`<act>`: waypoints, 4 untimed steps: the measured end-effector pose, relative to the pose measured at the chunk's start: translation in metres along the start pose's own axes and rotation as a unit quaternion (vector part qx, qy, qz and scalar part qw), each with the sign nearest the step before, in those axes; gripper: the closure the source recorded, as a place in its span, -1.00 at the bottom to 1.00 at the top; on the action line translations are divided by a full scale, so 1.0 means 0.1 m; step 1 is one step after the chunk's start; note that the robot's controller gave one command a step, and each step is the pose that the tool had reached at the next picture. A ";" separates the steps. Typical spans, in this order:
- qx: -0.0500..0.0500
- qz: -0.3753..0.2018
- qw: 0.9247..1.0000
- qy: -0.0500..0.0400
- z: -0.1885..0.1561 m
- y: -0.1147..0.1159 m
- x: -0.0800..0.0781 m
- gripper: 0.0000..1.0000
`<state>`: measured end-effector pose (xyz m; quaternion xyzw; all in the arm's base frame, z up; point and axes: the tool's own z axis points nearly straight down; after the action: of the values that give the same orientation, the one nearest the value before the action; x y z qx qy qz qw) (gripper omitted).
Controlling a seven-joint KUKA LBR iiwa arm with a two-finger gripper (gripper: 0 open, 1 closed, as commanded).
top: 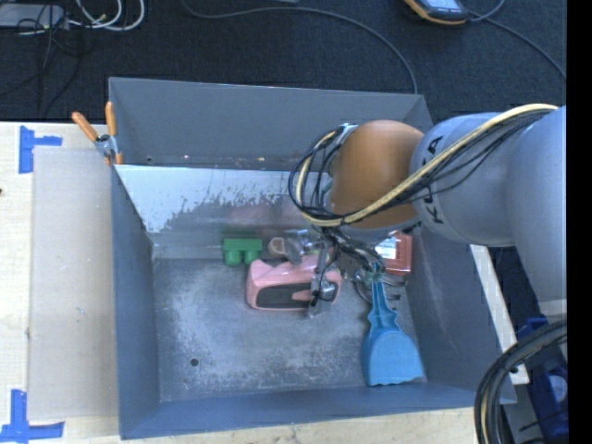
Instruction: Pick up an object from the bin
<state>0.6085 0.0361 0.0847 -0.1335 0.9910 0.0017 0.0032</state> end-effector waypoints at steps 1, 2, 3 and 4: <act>-0.001 -0.001 1.000 0.004 -0.19 0.01 0.02 1.00; -0.001 -0.001 1.000 0.005 -0.34 0.02 0.02 1.00; -0.001 -0.001 1.000 0.005 -0.60 0.02 0.03 1.00; 0.000 -0.001 1.000 0.004 -0.75 0.01 0.02 1.00</act>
Offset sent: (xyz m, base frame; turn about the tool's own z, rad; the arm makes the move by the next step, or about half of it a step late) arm -0.0001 -0.0003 0.0974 0.0000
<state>0.6056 0.0366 0.1596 -0.1343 0.9909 0.0012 -0.0011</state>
